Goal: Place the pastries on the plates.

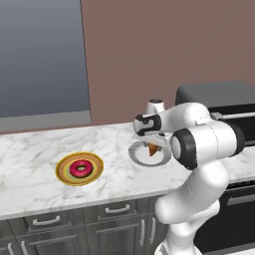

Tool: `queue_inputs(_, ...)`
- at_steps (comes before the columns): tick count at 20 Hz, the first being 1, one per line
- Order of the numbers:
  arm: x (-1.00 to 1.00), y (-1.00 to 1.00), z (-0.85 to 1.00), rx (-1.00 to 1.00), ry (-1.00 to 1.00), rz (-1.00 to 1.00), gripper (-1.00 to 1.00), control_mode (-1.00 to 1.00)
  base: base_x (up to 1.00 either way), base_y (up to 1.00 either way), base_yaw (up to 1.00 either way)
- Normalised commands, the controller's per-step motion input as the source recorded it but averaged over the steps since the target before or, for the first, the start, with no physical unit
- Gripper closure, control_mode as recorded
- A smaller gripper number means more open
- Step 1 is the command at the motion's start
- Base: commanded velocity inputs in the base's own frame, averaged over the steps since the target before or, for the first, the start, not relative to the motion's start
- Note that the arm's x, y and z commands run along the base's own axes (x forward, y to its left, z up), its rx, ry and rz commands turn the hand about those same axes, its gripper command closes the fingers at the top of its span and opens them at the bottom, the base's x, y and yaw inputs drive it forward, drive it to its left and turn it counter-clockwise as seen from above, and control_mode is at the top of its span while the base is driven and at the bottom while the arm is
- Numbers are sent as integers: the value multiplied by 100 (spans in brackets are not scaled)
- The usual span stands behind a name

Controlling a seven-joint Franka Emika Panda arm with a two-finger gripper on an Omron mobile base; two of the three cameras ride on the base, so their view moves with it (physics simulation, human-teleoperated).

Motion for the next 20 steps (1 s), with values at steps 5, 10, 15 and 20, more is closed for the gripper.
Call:
queue_inputs(5, 10, 2, -19, -5, 0, -1, 100, -100, 0, 0, 0)
queue_inputs(10, 0, 0, -8, -1, 0, -3, 100, -100, 0, 0, 0)
queue_inputs(15, 0, 0, 0, 0, 0, -5, -100, -100, 0, 0, 0)
queue_inputs(20, 0, 0, 4, 0, 0, -5, -100, -100, 0, 0, 0)
